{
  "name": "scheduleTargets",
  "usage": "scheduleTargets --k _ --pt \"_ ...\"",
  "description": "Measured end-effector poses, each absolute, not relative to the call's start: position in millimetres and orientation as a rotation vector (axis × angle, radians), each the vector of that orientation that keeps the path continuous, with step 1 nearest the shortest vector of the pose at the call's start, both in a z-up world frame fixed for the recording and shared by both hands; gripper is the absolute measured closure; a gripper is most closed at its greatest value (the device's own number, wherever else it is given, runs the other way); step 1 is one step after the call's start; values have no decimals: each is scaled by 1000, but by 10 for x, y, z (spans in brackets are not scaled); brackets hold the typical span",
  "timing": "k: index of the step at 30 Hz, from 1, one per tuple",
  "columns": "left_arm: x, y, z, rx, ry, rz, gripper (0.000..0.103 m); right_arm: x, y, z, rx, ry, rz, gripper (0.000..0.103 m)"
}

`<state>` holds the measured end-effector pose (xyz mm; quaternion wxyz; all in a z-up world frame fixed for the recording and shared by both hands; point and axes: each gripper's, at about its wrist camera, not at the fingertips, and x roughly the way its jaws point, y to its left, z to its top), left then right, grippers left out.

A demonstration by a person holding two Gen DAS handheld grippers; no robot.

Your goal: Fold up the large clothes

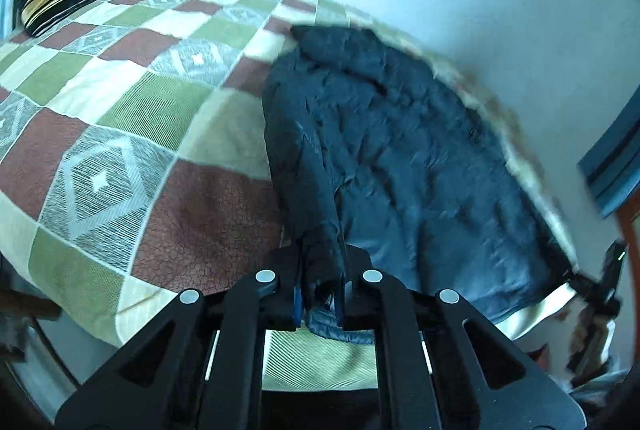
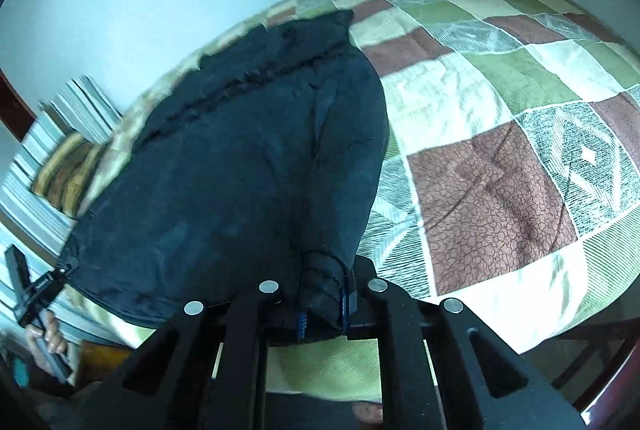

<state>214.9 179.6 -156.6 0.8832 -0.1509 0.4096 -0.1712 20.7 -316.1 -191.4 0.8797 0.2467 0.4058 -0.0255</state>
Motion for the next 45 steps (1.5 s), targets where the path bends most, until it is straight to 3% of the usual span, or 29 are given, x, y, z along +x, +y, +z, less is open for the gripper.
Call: scheduleTargets --k 6,20,33,39,45 --pt "2341 1917 -1080 -452 761 -399 93 356 -3251 -1531 575 738 34 92" --pt "3692 1339 -570 -282 665 -329 93 1783 -3586 -992 570 618 41 93" --pt "5174 1022 -1279 -218 832 -192 93 3283 -3944 -1660 593 790 -71 93" --pt "5404 924 -1690 -166 904 -160 93 3522 -4004 -2162 604 903 -113 92" --pt "5444 910 -1813 -155 915 -177 92 3523 -3995 -2165 601 907 -108 92"
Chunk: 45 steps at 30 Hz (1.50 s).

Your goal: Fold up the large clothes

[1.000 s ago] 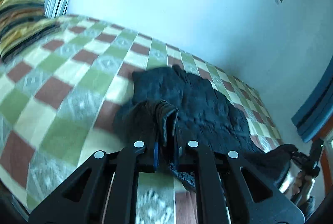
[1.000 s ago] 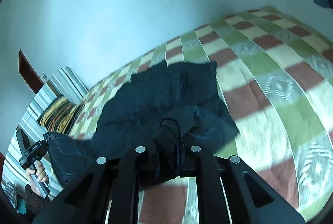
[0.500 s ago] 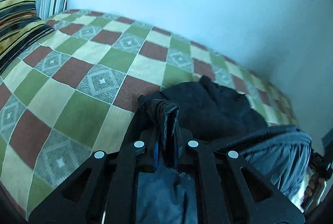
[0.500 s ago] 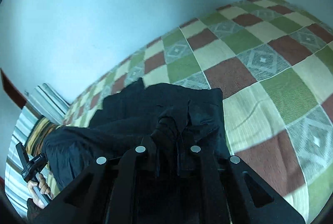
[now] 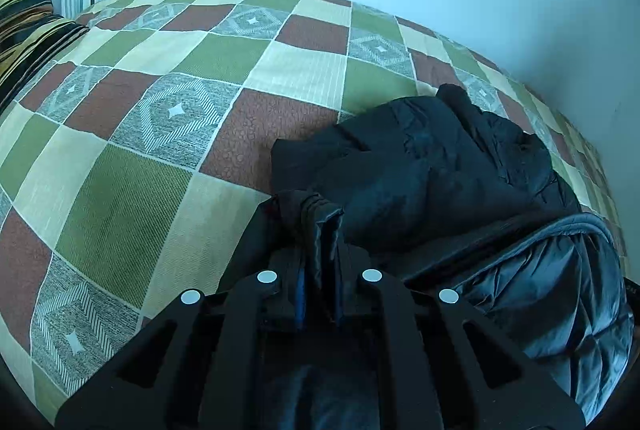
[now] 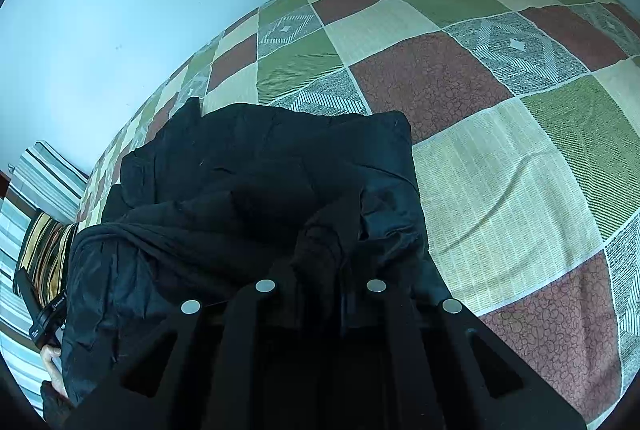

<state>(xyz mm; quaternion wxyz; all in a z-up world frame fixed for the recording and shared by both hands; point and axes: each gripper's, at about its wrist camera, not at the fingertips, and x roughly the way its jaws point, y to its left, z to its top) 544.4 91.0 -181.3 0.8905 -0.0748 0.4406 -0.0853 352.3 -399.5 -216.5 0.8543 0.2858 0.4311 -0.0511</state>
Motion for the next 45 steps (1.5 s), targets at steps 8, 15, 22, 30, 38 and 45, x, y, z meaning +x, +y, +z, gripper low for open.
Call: scheduleTargets --k 8,15,22,30,38,45 --pt "5109 1163 -1376 -184 788 -225 34 3355 -3999 -1919 605 868 -84 72" --pt "4880 1441 -1254 -139 767 -231 30 3044 -4007 -1631 532 805 -66 38" --pt "4842 1601 -1379 -72 798 -228 30 3008 -4018 -1633 425 827 -68 38" --pt "5046 1489 -1472 42 805 -329 30 3344 -4038 -1637 319 839 -15 37" --pt "5301 1399 -1608 64 852 -351 30 3543 -4033 -1748 273 882 26 36" --pt "5500 1207 -1648 166 898 -424 34 3627 -4046 -1836 271 898 31 38"
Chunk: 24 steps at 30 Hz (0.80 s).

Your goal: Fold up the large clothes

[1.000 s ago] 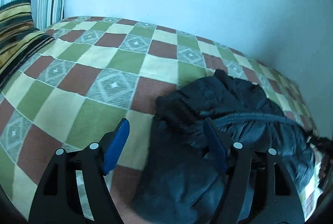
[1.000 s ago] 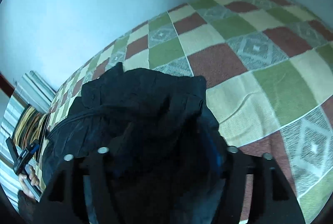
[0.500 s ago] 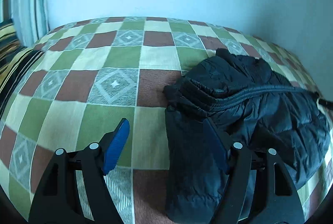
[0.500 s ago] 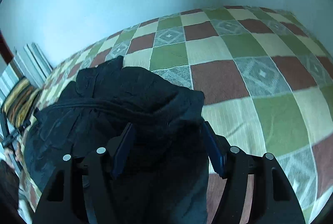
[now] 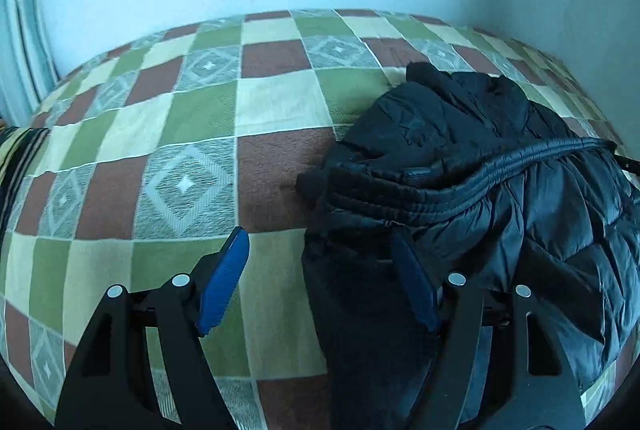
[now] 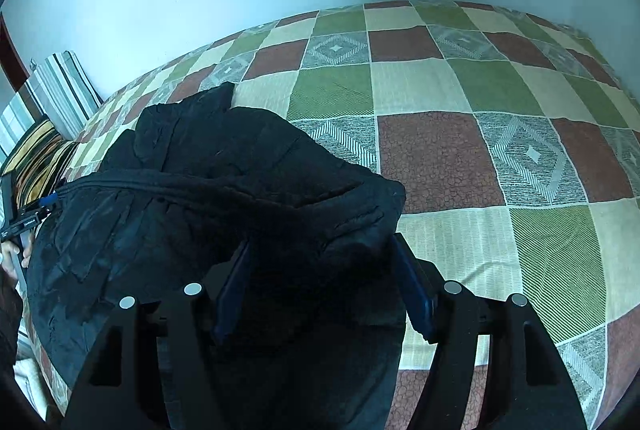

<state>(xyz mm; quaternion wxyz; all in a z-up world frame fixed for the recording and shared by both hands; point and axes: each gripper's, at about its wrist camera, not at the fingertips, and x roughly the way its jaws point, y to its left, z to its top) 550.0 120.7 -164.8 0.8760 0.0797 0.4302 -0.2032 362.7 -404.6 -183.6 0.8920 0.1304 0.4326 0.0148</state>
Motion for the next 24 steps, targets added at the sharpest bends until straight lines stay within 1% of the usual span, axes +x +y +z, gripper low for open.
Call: scheduleTargets --k 1,2,3,4,5,7,8,9,10,11,12,13,16,24 --pt "5527 1197 -1667 167 914 -435 37 3633 -4047 -1842 273 899 31 44" --pt "5566 1178 -1703 167 943 -456 44 3641 -4045 -1857 272 904 31 46" --pt "5583 1164 -1728 168 960 -468 51 3649 -4039 -1875 269 911 31 51" --pt "5593 1143 -1757 172 976 -480 55 3654 -4027 -1894 264 917 33 56" --pt "5585 1111 -1779 184 984 -491 63 3657 -4019 -1904 257 918 33 59" --pt "5534 1065 -1782 217 961 -484 67 3638 -3998 -1913 243 911 25 67" --pt "5512 1050 -1783 229 954 -481 75 3631 -3993 -1911 242 907 27 71" --pt "5487 1044 -1779 234 946 -473 82 3617 -3978 -1902 239 901 28 76" --pt "5459 1044 -1766 239 932 -459 84 3603 -3957 -1886 230 895 24 80" --pt "5438 1042 -1750 243 922 -451 91 3595 -3939 -1873 221 889 19 82" --pt "5391 1046 -1719 249 902 -434 94 3579 -3907 -1850 207 882 12 85" --pt "5364 1047 -1697 251 891 -423 94 3561 -3873 -1821 191 874 5 88" --pt "5246 1025 -1583 278 838 -370 96 3510 -3811 -1718 151 845 -15 91" --pt "5191 983 -1015 259 692 -285 98 3534 -3792 -1158 134 694 -53 92"
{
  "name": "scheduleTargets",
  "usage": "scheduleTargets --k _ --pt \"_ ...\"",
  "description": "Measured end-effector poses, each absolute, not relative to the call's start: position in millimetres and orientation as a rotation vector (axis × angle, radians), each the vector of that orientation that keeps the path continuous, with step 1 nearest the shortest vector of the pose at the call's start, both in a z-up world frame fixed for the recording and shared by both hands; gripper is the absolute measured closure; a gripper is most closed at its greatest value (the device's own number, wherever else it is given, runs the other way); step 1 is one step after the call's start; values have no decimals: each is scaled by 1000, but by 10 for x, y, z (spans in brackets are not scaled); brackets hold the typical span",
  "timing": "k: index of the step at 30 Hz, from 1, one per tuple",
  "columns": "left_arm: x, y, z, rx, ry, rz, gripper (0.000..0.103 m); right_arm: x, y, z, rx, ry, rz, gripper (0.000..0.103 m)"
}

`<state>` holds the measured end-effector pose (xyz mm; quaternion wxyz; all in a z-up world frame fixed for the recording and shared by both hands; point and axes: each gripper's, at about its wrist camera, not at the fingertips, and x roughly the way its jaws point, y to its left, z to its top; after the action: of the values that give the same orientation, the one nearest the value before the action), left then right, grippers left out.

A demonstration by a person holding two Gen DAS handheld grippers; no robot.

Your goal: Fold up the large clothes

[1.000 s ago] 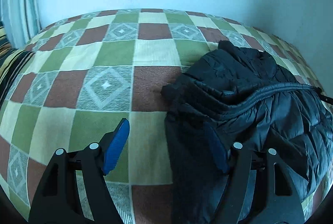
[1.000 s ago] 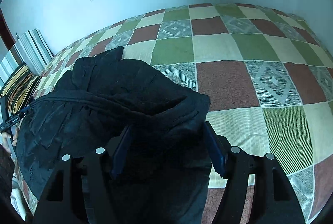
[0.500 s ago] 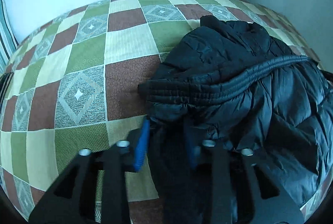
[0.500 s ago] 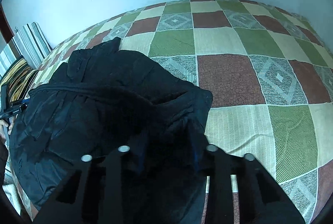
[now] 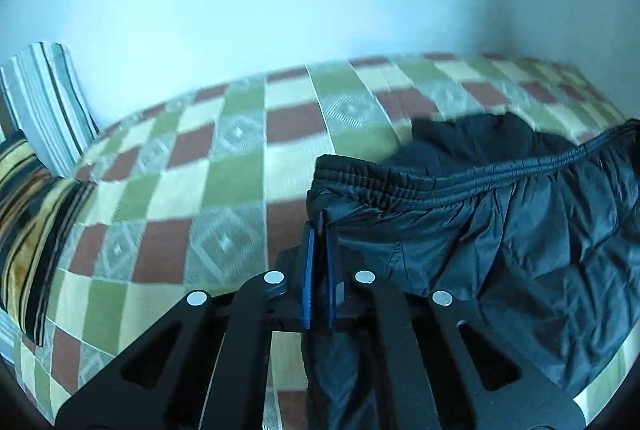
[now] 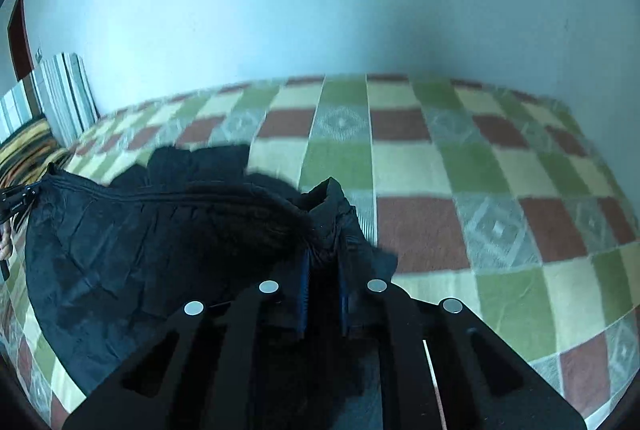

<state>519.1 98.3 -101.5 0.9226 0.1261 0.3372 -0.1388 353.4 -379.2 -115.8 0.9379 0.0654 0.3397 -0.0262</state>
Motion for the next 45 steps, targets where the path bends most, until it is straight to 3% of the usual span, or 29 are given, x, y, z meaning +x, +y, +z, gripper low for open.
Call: scheduleTargets --k 8,19,29,38,40,42,43,45 --pt "5756 742 -944 255 689 -151 102 4204 -3895 -1129 166 693 -115 92" --pt "6266 606 -1751 319 857 -35 102 4885 -3882 -1969 146 882 -168 92" --pt "6345 558 -2119 356 885 -3 101 5043 -3869 -2233 151 935 -176 87" --pt "6080 713 -1680 241 854 22 73 4890 -3847 -1968 158 917 -239 72" --pt "5941 715 -1500 204 825 15 62 4802 -3813 -1821 180 887 -256 72" --pt "5752 639 -1314 163 792 -12 45 4667 -3731 -1624 248 841 -244 72" --pt "5686 597 -1259 149 780 -26 43 4605 -3652 -1538 278 820 -226 70" --pt "5499 430 -1139 120 750 -61 26 4529 -3447 -1429 301 794 -202 62"
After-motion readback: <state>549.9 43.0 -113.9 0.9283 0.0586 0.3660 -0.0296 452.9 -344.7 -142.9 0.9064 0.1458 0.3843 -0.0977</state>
